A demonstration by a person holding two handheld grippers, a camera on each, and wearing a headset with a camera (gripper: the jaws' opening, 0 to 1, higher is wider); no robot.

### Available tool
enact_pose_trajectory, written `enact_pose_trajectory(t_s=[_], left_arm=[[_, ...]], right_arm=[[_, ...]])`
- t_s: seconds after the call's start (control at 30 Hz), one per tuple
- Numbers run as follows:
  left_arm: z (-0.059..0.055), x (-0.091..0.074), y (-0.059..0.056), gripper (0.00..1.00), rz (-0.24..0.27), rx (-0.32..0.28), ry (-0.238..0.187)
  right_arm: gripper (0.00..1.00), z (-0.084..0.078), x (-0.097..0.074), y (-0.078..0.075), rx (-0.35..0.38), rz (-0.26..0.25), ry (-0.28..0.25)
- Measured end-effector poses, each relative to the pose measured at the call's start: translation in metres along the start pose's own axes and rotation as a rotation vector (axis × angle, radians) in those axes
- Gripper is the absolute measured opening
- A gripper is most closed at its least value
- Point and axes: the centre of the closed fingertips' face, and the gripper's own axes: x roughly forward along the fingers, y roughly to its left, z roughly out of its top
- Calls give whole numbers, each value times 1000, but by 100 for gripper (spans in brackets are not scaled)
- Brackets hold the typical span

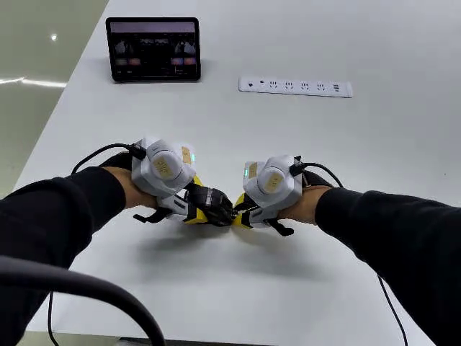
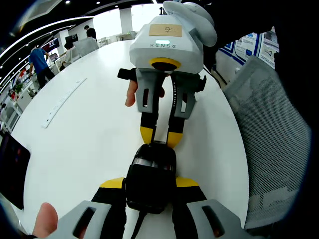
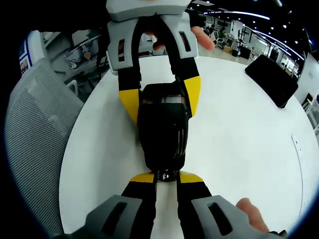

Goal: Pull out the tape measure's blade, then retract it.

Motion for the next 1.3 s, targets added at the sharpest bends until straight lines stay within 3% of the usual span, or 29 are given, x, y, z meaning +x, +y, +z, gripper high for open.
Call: enact_pose_trajectory(t_s=[0.37,0.9,1.0,1.07,1.3], left_arm=[[0,0,0,31,7,6,-1],[1,0,1,30,15,13,-19],[1,0,0,30,12,7,-11],[2,0,1,30,9,0,-5],[1,-1,-1,30,12,-4,13]], right_arm=[[10,-1,1,-1,14,-13,16],[10,-1,-2,-1,-6,-16,-23],[10,-1,-1,-2,42,10,-33],[10,-1,0,-1,0,-1,-22],[8,-1,0,-1,19,2,-22]])
